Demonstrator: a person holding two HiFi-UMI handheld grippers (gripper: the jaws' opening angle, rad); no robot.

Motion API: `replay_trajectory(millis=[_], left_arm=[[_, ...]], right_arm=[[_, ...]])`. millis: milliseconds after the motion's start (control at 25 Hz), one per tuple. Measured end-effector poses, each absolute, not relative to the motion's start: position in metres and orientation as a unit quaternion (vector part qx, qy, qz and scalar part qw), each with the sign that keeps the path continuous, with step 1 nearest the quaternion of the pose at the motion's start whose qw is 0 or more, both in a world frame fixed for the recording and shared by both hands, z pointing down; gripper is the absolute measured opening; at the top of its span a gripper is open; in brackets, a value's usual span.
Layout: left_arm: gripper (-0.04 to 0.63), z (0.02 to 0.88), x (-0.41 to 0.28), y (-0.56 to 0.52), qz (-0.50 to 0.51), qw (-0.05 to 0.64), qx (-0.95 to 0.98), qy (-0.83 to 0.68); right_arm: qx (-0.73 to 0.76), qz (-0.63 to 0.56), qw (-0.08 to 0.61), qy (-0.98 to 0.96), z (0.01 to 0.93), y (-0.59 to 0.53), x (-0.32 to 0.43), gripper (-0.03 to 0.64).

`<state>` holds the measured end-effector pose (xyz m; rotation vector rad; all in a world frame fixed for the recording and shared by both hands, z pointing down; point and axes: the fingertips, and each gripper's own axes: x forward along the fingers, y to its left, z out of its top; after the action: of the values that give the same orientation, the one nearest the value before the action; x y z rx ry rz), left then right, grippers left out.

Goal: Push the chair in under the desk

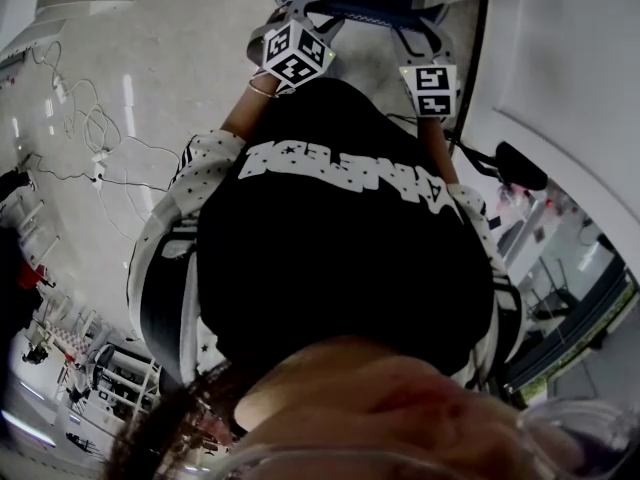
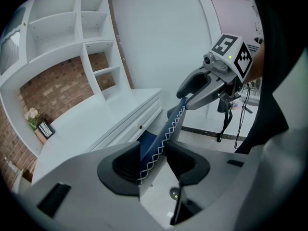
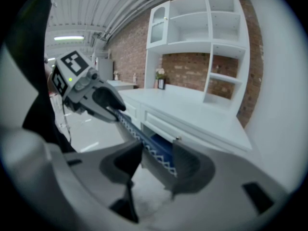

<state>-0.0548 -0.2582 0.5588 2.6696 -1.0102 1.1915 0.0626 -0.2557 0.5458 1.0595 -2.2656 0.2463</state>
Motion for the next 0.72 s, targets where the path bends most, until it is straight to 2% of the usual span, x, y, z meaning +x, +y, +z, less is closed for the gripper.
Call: replay_trajectory(millis=[720], left_arm=[[0.199, 0.559, -0.056, -0.274, 0.386, 0.023, 0.864, -0.322]], right_arm=[[0.403, 0.095, 0.315, -0.854, 0.545, -0.271, 0.061, 0.206]])
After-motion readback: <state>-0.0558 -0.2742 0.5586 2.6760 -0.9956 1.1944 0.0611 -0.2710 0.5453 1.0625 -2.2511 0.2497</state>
